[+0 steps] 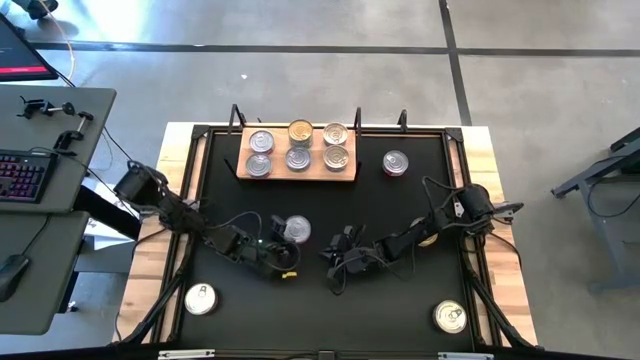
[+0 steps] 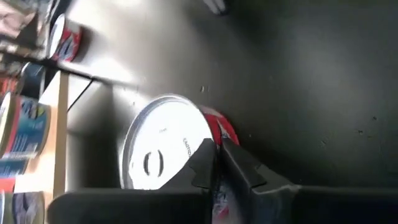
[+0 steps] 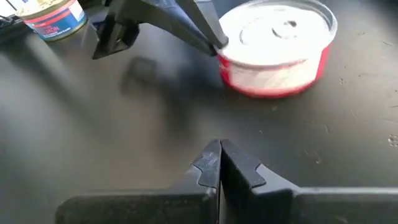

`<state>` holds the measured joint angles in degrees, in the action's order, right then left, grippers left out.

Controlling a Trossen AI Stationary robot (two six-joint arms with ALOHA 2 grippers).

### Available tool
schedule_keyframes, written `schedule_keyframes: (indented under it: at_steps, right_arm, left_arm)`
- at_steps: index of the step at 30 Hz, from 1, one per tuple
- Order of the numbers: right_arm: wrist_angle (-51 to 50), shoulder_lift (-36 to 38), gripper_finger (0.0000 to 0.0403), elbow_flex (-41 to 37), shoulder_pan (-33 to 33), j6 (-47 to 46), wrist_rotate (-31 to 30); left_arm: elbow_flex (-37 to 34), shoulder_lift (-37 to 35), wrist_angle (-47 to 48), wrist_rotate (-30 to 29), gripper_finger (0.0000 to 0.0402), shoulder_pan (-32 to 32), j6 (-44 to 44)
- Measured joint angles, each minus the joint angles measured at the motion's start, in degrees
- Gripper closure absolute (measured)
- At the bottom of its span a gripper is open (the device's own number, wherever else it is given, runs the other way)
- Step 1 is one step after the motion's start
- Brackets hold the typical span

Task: Stack canned seafood by type on shelf
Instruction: Stack the red tuna can on top of the red can on the shelf

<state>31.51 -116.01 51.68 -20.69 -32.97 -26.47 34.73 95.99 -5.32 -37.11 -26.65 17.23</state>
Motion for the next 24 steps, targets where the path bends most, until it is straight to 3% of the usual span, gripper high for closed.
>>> schedule_keyframes:
  at_steps: [14, 24]
  right_arm:
    - [-0.44, 0.0, 0.0403, 0.0, 0.0, 0.92, 0.03]
    - [-0.46, 0.0, 0.0403, 0.0, 0.0, 1.55, 0.03]
  left_arm:
    - [6.6, -5.5, 20.04, -14.1, 0.0401, -7.98, -13.15]
    - [7.18, -15.82, 29.02, -21.76, 0.0401, -3.6, -22.07]
